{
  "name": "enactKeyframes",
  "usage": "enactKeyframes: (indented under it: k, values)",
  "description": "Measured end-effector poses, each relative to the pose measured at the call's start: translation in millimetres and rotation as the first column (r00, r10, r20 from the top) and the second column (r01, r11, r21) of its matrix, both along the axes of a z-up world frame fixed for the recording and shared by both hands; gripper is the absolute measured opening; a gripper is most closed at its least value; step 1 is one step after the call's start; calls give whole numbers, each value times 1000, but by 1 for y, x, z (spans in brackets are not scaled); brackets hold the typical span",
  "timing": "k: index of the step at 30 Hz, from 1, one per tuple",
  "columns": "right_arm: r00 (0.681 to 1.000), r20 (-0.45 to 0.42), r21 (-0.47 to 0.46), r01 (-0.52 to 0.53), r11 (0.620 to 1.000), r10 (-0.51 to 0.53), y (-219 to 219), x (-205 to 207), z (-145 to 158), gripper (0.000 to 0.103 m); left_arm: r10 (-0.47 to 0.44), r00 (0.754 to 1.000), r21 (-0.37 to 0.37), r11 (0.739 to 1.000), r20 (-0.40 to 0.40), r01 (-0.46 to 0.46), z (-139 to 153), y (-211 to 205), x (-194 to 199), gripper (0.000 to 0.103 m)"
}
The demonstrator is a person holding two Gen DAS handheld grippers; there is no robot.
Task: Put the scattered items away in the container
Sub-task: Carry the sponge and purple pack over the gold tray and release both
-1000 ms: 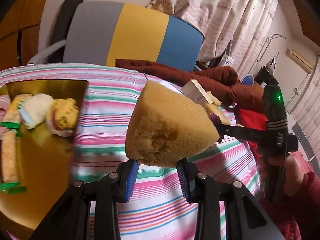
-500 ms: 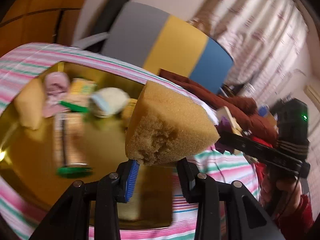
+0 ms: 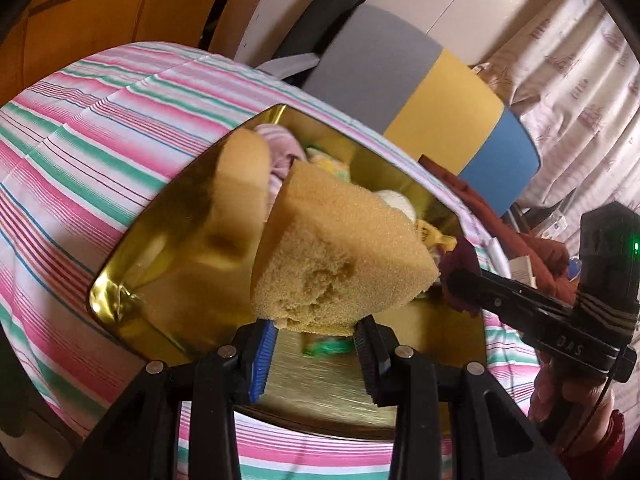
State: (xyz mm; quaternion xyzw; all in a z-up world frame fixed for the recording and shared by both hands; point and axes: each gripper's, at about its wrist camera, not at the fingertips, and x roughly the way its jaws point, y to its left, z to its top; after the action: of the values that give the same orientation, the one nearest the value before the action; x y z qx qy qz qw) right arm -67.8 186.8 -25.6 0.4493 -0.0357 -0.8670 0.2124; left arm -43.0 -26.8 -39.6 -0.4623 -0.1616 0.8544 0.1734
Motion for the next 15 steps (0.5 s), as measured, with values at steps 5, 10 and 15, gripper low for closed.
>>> enactKeyframes:
  k: [5, 10, 15]
  values:
    - [998, 43, 23, 54, 998, -55, -17, -23, -17, 54, -23, 1000, -97, 995, -4, 22, -1, 7, -11, 40]
    - [992, 25, 10, 126, 992, -126, -15, -21, -15, 61, -39, 999, -124, 991, 14, 41, -1, 15, -15, 54]
    - [988, -10, -39, 153, 988, -153, -1, -1, -1, 67, 29, 1000, -116, 993, -2, -29, 4, 6, -6, 55]
